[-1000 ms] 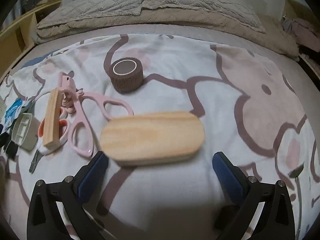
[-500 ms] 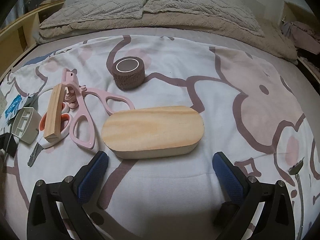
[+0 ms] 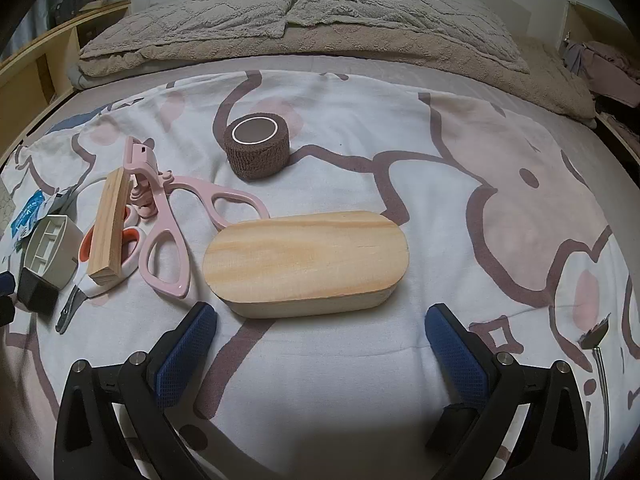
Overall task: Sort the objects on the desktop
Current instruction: 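Grasp the small black clip with the left tool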
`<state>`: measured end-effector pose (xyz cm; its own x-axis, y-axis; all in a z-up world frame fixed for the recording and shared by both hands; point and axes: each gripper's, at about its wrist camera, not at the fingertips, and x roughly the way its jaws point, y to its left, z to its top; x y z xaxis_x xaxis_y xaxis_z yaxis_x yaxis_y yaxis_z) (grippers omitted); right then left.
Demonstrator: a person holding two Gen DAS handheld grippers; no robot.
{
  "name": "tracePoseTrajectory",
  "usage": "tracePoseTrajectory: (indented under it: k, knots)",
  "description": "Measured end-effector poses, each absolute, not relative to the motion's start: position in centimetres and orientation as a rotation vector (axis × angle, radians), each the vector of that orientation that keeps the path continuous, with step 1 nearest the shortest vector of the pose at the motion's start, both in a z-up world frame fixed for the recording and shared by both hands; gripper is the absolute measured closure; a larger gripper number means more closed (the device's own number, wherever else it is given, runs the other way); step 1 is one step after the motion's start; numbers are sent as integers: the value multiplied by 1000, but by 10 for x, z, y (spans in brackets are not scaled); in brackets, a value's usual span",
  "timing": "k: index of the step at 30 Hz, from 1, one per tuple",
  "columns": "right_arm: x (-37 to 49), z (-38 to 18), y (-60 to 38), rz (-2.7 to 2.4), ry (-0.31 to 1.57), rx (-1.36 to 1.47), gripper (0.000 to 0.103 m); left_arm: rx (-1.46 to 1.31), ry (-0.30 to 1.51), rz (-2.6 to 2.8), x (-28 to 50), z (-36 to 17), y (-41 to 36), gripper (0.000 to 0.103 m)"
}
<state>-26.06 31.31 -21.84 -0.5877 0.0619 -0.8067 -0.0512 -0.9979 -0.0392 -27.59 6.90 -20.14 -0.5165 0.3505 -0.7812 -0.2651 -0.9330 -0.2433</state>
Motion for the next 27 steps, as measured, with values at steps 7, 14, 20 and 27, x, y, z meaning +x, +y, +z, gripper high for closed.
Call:
tracePoseTrajectory:
  k: [7, 14, 20, 27]
  knots:
    - [-261, -218, 313, 2744, -19, -1394, 0, -1288, -81, 2452, -282, -204, 85, 47]
    - [-259, -219, 312, 2747, -19, -1391, 0, -1299, -20, 2464, -288, -206, 100, 49]
    - [-258, -218, 314, 2746, -14, -1397, 0, -1340, 64, 2462, -290, -214, 108, 67]
    - [-262, -216, 312, 2735, -13, -1423, 0, -1310, 59, 2464, -284, -210, 104, 72]
